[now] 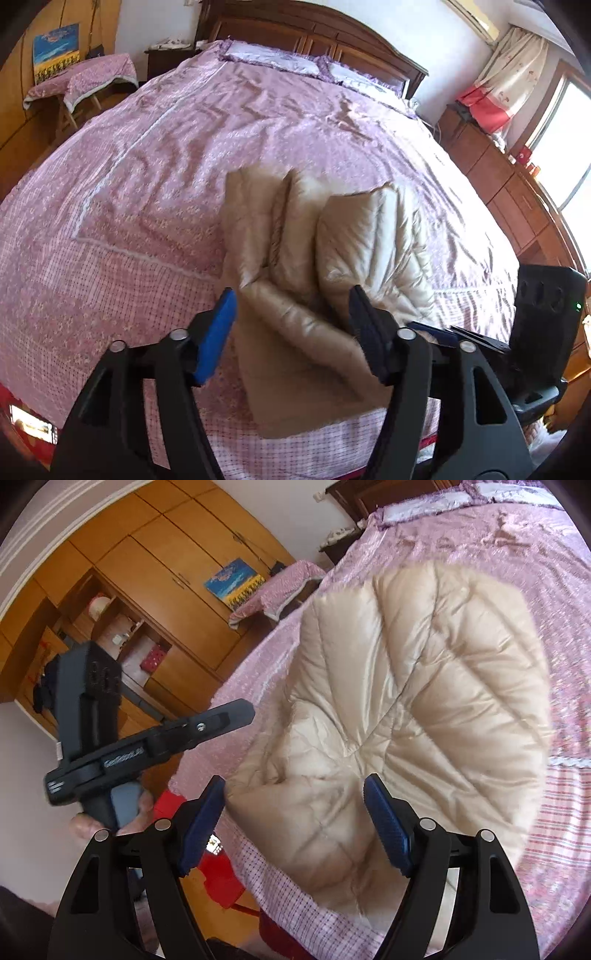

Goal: Fold large clothes

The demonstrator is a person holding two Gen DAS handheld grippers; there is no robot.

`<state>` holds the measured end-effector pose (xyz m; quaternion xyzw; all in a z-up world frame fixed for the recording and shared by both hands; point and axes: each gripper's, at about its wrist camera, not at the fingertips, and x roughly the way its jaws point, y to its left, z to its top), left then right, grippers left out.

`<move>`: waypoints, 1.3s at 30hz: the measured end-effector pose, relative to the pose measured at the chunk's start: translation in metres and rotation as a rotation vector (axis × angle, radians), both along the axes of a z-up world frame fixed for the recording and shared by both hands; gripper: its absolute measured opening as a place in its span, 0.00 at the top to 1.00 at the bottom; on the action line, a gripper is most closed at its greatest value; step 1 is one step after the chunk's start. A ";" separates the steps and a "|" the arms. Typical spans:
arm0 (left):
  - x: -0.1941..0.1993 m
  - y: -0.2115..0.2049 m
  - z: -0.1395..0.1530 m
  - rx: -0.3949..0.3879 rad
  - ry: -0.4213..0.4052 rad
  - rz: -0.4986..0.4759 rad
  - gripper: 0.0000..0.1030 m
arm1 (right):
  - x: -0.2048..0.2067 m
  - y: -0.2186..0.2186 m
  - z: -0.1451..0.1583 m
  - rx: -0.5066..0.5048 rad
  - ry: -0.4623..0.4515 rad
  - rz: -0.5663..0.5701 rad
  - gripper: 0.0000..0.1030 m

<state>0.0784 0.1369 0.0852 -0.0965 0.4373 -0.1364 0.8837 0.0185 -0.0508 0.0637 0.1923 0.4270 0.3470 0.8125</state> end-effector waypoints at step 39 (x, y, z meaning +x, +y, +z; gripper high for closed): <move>0.039 0.101 -0.108 0.056 0.137 0.336 0.18 | 0.076 0.061 -0.047 -0.322 -0.127 -0.097 0.47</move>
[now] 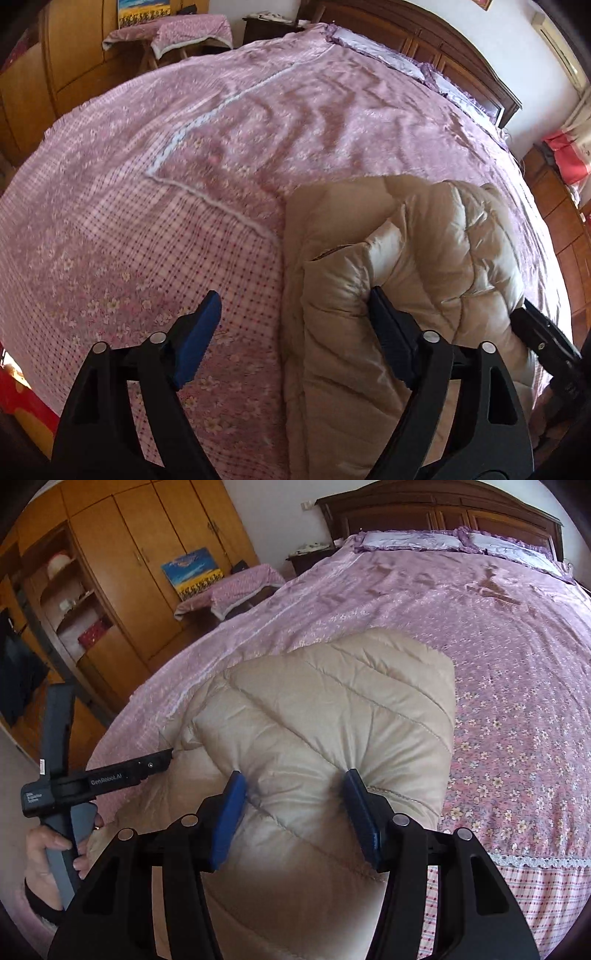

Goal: Fold large clothes

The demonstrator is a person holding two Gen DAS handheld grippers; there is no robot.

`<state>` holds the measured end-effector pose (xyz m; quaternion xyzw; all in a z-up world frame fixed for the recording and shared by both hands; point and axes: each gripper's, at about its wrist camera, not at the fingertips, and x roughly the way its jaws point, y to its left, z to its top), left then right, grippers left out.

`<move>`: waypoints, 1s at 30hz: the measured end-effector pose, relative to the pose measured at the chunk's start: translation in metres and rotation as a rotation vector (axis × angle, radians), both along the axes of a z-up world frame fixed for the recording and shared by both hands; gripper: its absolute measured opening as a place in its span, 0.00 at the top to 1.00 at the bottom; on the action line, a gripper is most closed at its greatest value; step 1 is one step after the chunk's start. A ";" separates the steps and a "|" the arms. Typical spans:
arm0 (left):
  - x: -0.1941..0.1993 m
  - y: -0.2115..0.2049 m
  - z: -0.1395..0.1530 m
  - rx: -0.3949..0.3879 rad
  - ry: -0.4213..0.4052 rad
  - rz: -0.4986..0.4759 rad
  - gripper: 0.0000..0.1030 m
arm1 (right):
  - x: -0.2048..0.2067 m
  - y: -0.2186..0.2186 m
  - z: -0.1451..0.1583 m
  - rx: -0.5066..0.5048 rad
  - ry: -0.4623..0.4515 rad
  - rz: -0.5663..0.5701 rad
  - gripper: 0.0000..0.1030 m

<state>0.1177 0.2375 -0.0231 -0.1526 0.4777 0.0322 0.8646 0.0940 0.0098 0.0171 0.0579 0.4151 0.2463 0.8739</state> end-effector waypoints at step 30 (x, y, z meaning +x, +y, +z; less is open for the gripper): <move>-0.030 -0.019 0.002 -0.225 0.078 -0.059 0.12 | -0.003 -0.075 -0.043 0.381 0.308 -0.017 0.10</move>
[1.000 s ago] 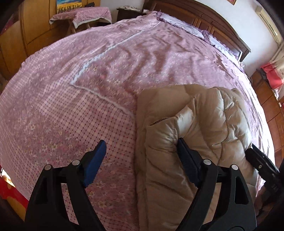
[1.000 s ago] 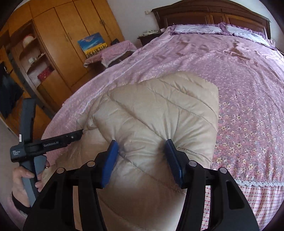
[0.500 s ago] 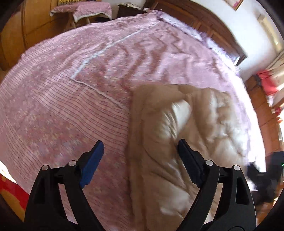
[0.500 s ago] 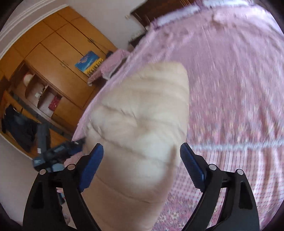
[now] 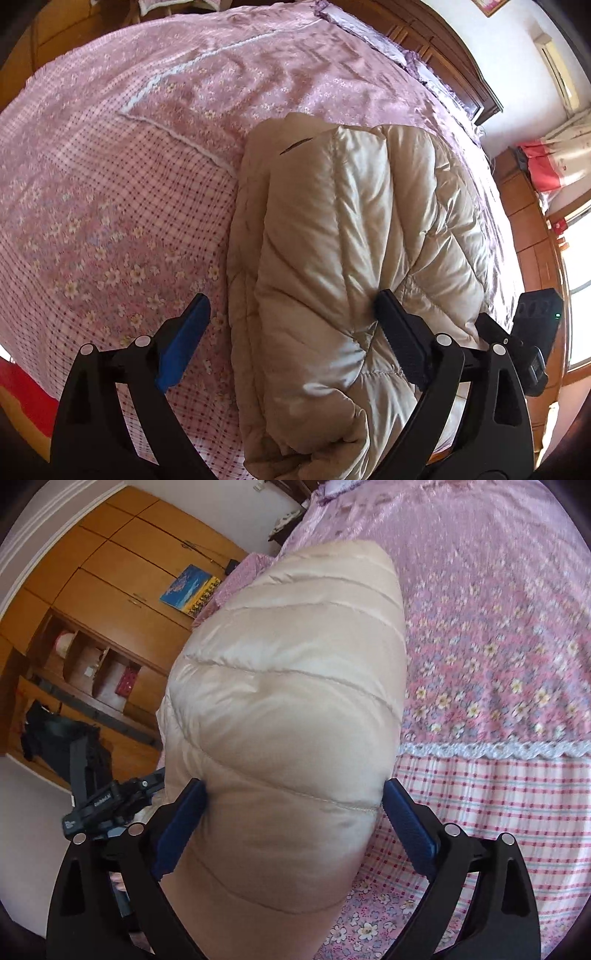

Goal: Fold large clothes

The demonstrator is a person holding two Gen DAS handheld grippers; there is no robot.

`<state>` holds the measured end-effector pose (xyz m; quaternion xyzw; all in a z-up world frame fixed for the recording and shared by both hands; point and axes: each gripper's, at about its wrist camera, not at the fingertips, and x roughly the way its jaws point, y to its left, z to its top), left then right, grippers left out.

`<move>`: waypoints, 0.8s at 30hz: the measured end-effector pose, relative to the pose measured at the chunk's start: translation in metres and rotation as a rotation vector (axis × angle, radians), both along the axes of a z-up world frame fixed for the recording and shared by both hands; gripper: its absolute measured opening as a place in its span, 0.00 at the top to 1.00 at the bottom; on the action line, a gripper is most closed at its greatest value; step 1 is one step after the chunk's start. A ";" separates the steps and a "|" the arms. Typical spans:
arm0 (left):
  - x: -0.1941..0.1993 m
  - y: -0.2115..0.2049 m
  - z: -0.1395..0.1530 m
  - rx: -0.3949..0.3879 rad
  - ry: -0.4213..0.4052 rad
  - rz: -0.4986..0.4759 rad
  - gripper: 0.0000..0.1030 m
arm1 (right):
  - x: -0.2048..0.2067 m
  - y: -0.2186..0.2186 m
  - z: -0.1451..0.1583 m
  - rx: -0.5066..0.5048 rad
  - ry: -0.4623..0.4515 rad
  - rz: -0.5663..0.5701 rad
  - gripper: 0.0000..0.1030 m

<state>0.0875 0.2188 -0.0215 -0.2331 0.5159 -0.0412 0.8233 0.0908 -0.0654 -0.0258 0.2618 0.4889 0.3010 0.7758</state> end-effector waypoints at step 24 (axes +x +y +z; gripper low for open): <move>-0.010 0.004 -0.017 -0.191 -0.019 -0.031 0.16 | 0.022 0.021 -0.011 0.120 0.061 0.043 0.12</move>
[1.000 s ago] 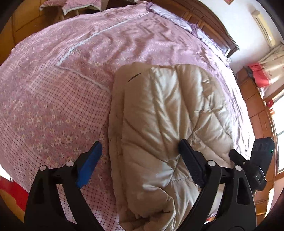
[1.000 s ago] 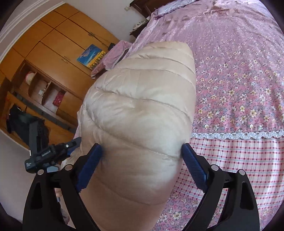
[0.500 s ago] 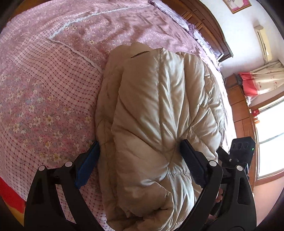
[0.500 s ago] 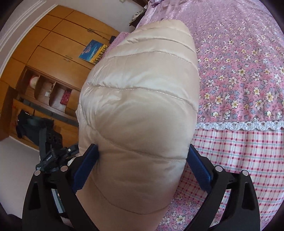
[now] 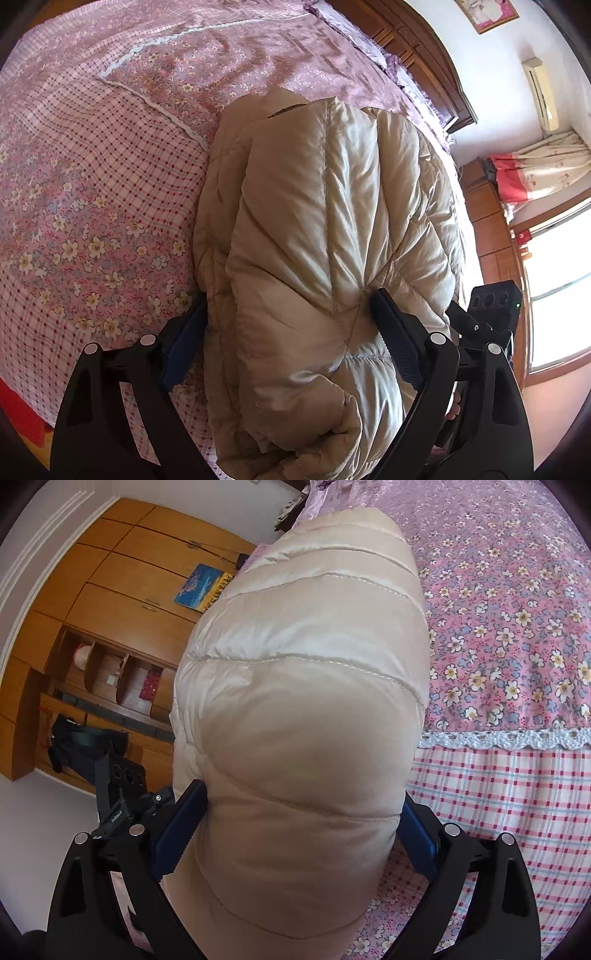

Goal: Fold large clothes

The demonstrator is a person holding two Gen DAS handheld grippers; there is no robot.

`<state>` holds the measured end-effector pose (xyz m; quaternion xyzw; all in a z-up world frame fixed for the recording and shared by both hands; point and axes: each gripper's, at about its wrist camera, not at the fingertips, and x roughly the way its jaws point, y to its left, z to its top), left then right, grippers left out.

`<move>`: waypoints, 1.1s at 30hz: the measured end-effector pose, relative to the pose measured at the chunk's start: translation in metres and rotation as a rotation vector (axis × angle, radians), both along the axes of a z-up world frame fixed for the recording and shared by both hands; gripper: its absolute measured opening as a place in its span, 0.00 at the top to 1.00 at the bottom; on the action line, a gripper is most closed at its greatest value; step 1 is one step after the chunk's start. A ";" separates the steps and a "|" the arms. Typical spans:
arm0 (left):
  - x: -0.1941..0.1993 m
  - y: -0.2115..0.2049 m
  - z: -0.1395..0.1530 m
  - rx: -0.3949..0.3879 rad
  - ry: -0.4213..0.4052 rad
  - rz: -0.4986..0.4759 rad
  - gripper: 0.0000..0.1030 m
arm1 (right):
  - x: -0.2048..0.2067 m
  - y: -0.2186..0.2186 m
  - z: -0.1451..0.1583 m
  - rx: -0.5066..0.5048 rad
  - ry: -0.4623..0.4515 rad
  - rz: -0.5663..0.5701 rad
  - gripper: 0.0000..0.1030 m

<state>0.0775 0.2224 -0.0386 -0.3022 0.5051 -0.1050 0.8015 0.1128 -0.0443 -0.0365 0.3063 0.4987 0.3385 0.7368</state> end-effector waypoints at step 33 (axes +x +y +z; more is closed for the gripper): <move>0.037 -0.086 0.063 -0.220 -0.302 -0.227 0.49 | -0.009 -0.044 0.115 0.003 -0.397 -0.171 0.49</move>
